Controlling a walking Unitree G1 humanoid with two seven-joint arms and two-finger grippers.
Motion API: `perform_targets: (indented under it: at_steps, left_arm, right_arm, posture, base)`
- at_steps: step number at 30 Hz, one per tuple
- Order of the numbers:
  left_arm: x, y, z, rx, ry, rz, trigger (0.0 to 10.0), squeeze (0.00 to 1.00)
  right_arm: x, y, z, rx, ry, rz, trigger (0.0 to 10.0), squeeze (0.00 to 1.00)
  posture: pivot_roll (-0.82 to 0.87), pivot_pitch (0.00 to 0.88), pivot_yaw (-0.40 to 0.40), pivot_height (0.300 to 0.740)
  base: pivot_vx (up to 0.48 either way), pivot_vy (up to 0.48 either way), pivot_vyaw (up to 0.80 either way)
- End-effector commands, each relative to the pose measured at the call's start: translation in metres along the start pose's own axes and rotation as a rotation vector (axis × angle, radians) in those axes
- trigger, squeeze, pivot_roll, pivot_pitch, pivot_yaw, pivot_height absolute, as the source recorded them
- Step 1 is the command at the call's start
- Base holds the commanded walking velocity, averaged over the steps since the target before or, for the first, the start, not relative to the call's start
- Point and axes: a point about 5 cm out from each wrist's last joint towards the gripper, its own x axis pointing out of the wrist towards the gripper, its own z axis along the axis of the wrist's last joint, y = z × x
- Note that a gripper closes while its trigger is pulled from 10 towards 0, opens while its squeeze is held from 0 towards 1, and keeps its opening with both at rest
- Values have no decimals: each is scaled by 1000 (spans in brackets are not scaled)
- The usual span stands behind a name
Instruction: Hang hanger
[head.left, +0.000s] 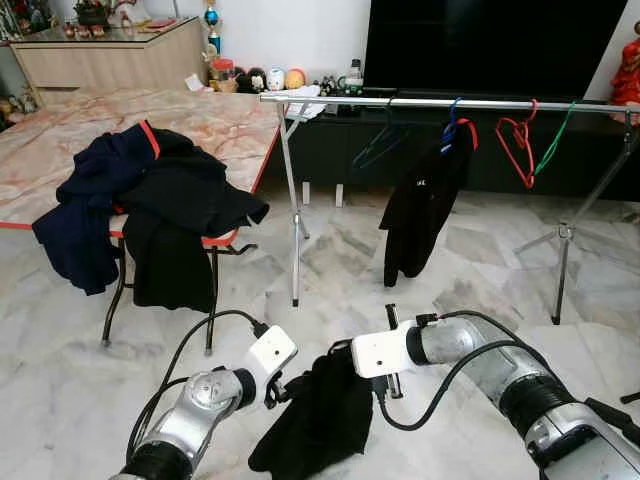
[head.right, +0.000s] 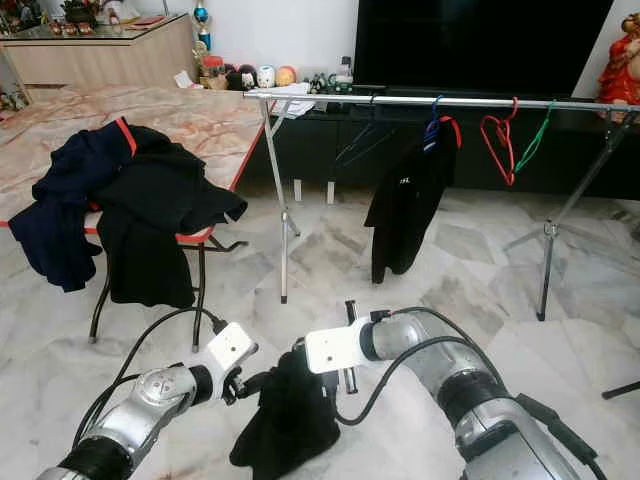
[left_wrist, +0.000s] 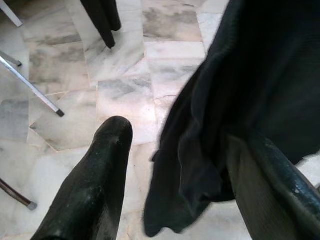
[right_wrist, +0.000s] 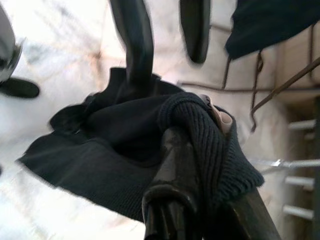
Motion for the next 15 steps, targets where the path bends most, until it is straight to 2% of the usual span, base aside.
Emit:
perform_targets:
  at_steps: [1,7,15]
  left_arm:
    - [0,1,-1,-12,-3,-3,10000,0]
    - [0,-1,-7,-27,20,-55,10000,0]
    - [0,-1,-10,-30,31,-64,10000,0]
  right_arm:
    - [-4,-12,11,-22,-59,-42,10000,0]
    - [-6,-19,19,-41,-90,-74,10000,0]
    - [-8,-24,28,-59,-130,-80,10000,0]
  posture:
    - [24,16,-3,740]
    - [22,16,-3,740]
    - [22,14,-3,740]
  base:
    - [0,0,0]
    - [0,0,0]
    - [0,0,0]
